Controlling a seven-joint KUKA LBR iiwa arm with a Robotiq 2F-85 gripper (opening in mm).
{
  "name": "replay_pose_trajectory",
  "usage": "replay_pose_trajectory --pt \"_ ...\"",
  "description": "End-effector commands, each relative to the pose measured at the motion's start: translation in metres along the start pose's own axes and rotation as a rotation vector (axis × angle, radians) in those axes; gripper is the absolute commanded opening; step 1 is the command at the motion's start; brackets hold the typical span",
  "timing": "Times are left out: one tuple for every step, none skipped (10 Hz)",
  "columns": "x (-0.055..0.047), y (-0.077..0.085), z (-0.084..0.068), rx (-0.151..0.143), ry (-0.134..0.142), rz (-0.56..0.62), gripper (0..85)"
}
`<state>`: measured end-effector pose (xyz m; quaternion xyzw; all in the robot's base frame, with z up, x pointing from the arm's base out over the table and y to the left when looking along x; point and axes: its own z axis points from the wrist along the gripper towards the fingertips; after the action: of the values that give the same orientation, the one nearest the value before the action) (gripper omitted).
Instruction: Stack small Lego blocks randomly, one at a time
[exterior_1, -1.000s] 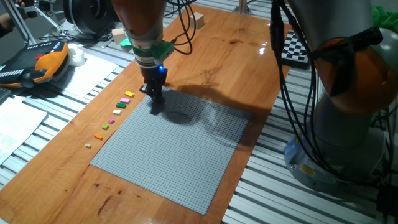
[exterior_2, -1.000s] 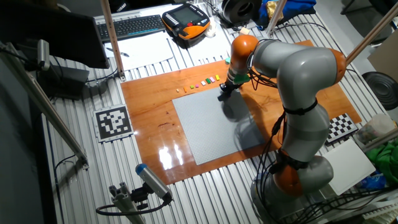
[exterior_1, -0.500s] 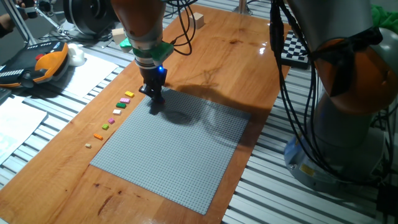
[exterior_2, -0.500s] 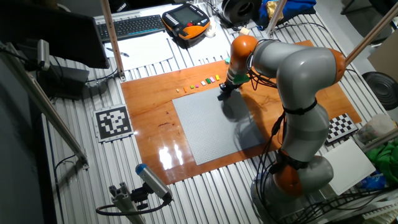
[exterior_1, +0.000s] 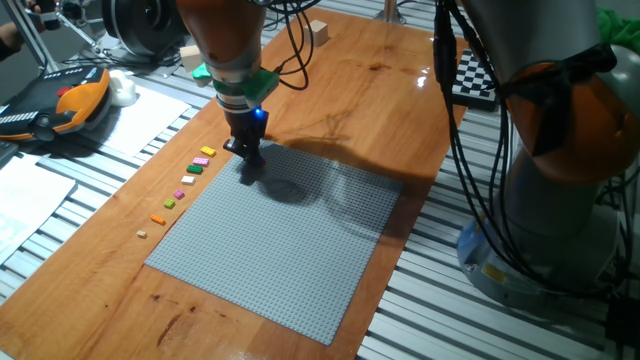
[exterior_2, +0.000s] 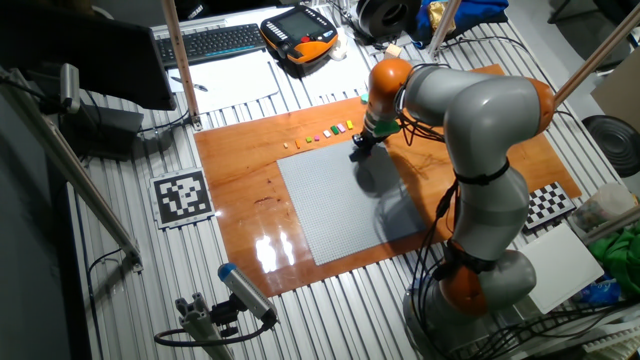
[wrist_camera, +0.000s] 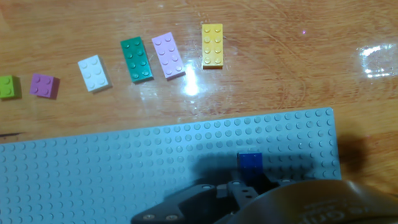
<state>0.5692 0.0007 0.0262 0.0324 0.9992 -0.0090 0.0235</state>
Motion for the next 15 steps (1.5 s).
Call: replay_pose_trajectory --pt "0.001 0.001 0.001 -0.003 0.003 0.003 0.0" --pt "0.002 0.001 0.001 -0.004 0.005 0.005 0.0" --pt "0.002 0.001 0.001 -0.004 0.008 0.003 0.0" --pt "0.004 0.001 -0.002 -0.004 0.011 0.002 0.0" --pt "0.008 0.003 -0.005 0.0 0.014 0.005 0.0" --pt "0.01 0.004 -0.003 0.001 0.009 0.009 0.0" --pt "0.01 0.005 -0.002 0.001 0.009 0.009 0.0" --pt "0.008 0.005 -0.002 0.001 0.008 0.009 0.0" --pt "0.005 0.005 -0.005 0.001 0.012 0.008 0.0" --pt "0.005 0.005 -0.005 0.003 0.014 0.003 0.0" --pt "0.004 0.006 -0.005 0.001 0.017 0.003 0.0" --pt "0.004 0.006 -0.005 0.001 0.017 0.002 0.0" --pt "0.004 0.006 -0.006 0.001 0.018 0.0 0.0" --pt "0.003 0.005 -0.008 -0.003 0.026 -0.001 0.0" --pt "0.003 0.004 -0.011 -0.007 0.031 -0.001 0.0"
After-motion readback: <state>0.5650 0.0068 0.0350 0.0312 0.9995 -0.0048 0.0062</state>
